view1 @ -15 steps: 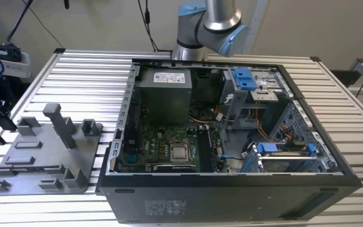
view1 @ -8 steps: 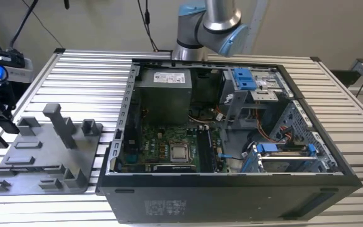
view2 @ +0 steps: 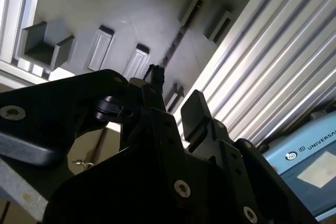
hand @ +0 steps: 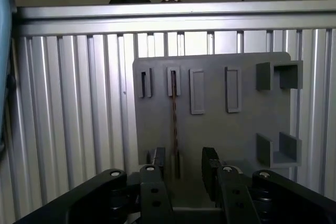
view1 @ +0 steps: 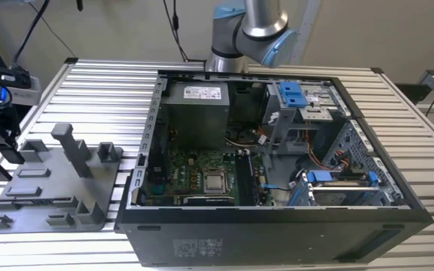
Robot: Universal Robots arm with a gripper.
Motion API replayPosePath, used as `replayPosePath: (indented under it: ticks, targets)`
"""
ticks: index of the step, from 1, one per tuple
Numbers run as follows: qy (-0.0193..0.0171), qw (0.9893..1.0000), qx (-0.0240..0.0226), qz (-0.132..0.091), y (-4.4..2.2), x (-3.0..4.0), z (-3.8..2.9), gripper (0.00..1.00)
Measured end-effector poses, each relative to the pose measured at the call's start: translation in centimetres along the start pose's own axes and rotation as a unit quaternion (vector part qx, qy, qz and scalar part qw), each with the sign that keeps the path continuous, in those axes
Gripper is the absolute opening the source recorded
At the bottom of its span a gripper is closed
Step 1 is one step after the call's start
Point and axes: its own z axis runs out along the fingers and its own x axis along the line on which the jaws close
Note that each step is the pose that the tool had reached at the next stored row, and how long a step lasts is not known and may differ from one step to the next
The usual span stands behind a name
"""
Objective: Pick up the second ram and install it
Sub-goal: 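Pick up the second ram and move it above second insertion slot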
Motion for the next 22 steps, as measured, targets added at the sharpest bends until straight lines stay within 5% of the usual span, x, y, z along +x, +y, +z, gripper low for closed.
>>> replayPosePath:
  ticks: [22]
  targets:
    - [-0.0002, 1.0, 0.0041, 0.0, 0.56, 0.05, 3.47, 0.42]
